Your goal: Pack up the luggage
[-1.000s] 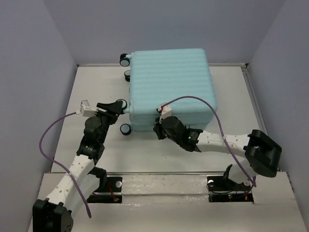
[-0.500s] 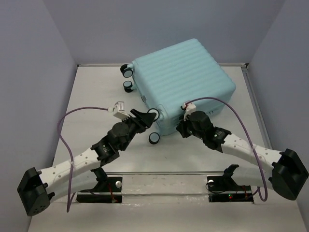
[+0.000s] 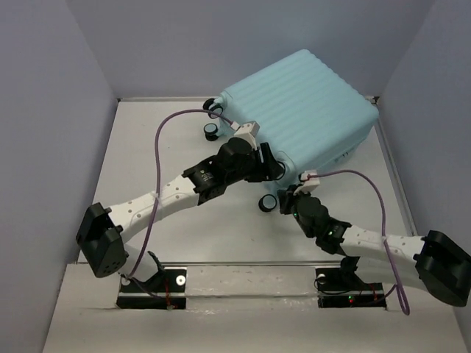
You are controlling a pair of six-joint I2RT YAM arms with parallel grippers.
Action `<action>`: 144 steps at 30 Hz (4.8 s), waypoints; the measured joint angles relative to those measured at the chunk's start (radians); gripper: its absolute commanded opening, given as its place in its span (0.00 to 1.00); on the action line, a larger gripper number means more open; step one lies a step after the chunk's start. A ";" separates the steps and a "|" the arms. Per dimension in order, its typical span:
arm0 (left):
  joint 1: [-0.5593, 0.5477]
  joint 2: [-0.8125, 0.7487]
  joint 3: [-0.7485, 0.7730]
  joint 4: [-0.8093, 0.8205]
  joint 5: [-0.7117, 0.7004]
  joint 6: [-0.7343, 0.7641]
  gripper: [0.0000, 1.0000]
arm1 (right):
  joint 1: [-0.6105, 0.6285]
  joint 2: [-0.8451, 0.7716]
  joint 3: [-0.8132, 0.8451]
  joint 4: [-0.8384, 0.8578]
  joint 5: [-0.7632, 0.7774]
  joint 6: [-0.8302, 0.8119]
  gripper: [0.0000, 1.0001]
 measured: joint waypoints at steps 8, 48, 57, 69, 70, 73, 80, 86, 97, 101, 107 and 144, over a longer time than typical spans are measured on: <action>0.002 0.063 0.010 0.205 0.206 -0.047 0.06 | 0.205 -0.295 0.015 -0.056 -0.496 0.078 0.07; -0.018 -0.001 -0.237 0.375 0.295 0.274 0.99 | -0.309 -0.116 0.069 -0.442 -0.486 0.073 0.53; -0.017 0.106 -0.021 0.235 0.187 0.475 0.99 | -0.310 -0.122 0.070 -0.435 -0.525 0.058 0.52; -0.017 0.184 0.062 0.075 0.200 0.597 0.99 | -0.310 -0.135 0.070 -0.434 -0.552 0.058 0.54; -0.017 0.184 0.062 0.072 0.206 0.598 0.98 | -0.310 -0.136 0.070 -0.434 -0.552 0.058 0.54; -0.018 0.185 0.062 0.065 0.216 0.603 0.89 | -0.310 -0.137 0.070 -0.433 -0.554 0.058 0.55; -0.033 0.187 0.076 0.065 0.232 0.595 0.06 | -0.309 -0.173 0.070 -0.434 -0.573 0.054 0.59; -0.014 0.186 0.064 0.083 0.275 0.558 0.06 | -0.310 -0.275 0.097 -0.521 -0.606 0.059 0.55; 0.171 0.058 -0.048 0.087 0.459 0.428 0.06 | -0.410 -0.330 0.130 -0.615 -0.592 0.041 0.54; 0.215 0.037 -0.100 0.143 0.526 0.388 0.06 | -0.462 -0.285 0.129 -0.551 -0.678 -0.007 0.56; 0.222 0.036 -0.114 0.178 0.548 0.343 0.06 | -0.467 -0.152 0.112 -0.363 -0.767 -0.053 0.56; 0.233 0.050 -0.136 0.258 0.605 0.192 0.06 | -0.324 -0.006 -0.058 0.143 -0.642 -0.027 0.07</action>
